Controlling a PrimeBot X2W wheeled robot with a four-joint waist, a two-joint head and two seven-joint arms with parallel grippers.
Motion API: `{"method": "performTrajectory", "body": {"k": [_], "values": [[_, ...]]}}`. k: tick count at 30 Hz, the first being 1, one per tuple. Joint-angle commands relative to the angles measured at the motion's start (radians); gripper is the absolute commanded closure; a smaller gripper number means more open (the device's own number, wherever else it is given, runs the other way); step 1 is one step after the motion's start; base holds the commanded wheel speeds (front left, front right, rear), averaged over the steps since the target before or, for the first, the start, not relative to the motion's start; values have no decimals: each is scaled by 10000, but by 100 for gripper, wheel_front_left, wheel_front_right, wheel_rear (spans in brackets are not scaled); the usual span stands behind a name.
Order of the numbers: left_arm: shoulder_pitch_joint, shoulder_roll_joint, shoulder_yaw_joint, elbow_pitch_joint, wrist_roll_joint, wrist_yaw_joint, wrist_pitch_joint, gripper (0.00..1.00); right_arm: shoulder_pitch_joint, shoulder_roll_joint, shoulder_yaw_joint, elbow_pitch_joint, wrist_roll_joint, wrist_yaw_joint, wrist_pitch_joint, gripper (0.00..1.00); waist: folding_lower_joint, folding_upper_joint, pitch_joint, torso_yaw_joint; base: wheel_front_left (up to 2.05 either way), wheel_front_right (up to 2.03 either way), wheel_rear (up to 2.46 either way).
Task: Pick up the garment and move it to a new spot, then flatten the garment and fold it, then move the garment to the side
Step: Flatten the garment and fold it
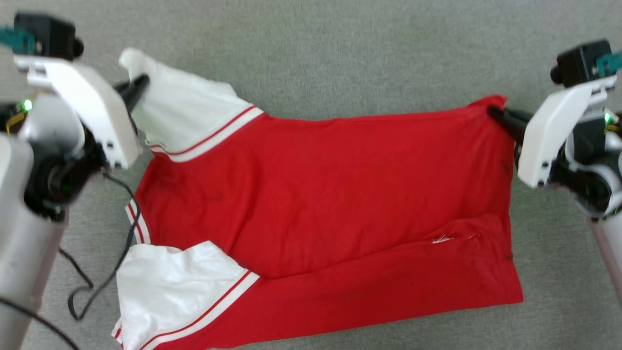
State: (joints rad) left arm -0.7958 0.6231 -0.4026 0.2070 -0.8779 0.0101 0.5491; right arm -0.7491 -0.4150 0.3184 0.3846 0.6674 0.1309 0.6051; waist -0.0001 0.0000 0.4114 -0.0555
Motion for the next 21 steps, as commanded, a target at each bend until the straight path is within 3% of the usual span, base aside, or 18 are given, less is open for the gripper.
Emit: {"method": "performTrajectory", "body": {"k": [1, 10, 15, 21], "values": [[628, 101, 205, -234, -86, 98, -427, 100, 563, -98, -109, -311, -94, -3, -230, 100, 1, 0, -391, 28, 0, 0, 0], [3926, 206, 939, -1454, -516, 713, -2078, 100, 2889, 97, -727, -1212, -8, -2, -825, 100, 1, 0, -1483, 71, 0, 0, 0], [6000, 76, 1200, -2262, -809, 1311, -2632, 100, 4019, 265, -956, -1165, 96, -3, -1279, 100, 1, 0, -1845, 83, 0, 0, 0], [7678, -281, 1244, -2599, -1247, 1705, -2915, 100, 4764, 499, -1215, -832, 178, -3, -1717, 100, 1, 0, -1982, 48, 0, 0, 0]]}}
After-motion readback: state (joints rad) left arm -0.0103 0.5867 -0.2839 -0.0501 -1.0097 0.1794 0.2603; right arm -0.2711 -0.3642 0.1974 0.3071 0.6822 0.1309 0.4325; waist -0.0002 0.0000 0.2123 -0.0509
